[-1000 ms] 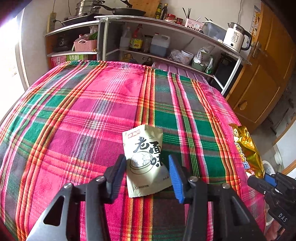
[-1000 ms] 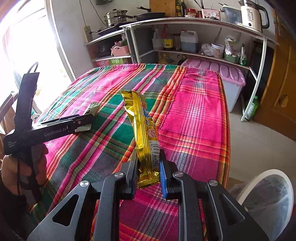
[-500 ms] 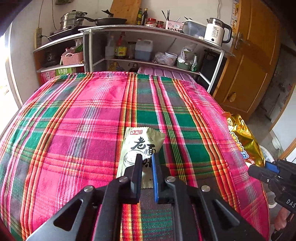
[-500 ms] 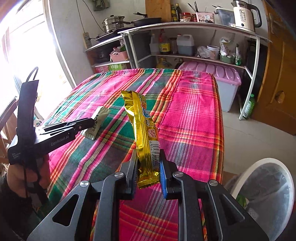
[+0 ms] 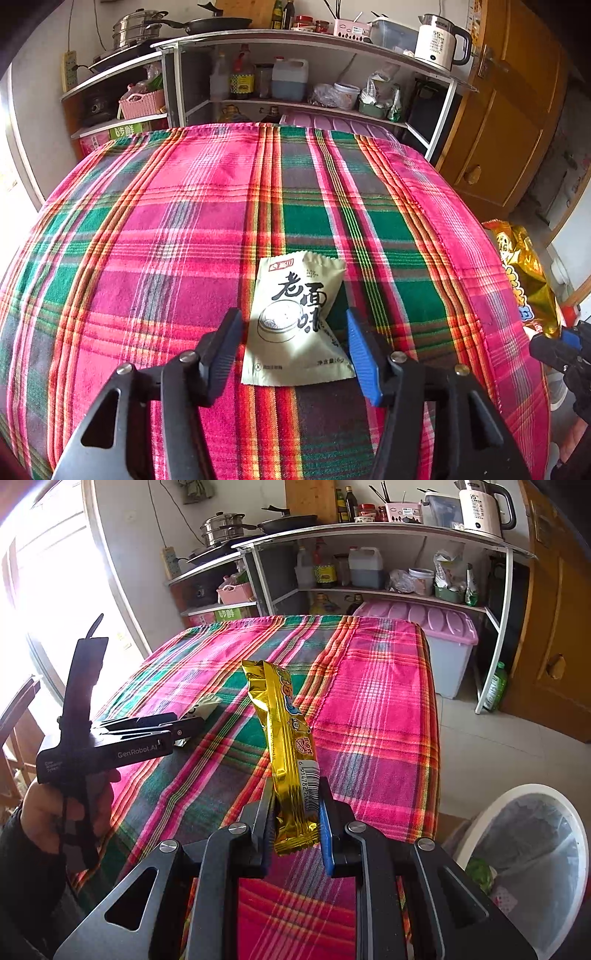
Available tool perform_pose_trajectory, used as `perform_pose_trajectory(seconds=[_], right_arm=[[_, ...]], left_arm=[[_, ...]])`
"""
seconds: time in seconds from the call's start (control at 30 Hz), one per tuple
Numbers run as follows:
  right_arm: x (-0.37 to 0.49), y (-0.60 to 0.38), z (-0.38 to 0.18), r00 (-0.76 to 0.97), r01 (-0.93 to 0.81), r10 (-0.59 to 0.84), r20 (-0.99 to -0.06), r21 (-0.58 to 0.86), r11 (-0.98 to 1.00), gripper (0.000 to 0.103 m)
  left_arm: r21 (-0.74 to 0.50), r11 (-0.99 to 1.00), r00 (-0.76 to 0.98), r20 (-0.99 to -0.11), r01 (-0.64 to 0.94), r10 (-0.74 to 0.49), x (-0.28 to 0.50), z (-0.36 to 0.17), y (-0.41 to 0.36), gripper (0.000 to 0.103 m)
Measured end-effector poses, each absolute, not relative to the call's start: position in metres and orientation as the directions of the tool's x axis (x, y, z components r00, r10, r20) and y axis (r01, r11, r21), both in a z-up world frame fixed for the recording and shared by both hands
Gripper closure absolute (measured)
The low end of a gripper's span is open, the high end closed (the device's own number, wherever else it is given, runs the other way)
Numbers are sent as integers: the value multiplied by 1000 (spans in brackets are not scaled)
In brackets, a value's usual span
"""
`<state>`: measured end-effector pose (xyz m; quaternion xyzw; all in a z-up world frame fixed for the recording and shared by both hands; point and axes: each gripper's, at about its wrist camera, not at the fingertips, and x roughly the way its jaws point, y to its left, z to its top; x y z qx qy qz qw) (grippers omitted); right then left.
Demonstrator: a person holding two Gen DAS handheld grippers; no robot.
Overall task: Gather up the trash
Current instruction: 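Grasp the white printed packet with the left tool while the right tool holds the gold wrapper, then carry the white packet and gold wrapper over the bin while both tools open to drop them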
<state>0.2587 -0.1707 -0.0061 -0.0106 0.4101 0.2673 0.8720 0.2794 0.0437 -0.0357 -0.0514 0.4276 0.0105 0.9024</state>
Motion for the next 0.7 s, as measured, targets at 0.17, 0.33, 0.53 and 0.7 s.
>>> perform_pose_trajectory(seconds=[0.17,0.33,0.53,0.7], right_arm=[[258,-173,-4,525,-473,458,-717,202,858,82],[251,-176,0,534,-468,461,-708,207,859,83],[244,-180,5,553,-442,452,-700,213,871,82],[236,-187,8,571,-412,440,-693,222,884,82]], left_arm=[[-58,998,635,-772,-22,-31,276,-34,35,68],[-68,998,639,-767,-3,-51,269,-32,34,79],[-107,994,668,-739,12,-88,248,-24,31,80],[-155,987,708,-693,38,-136,225,-7,26,80]])
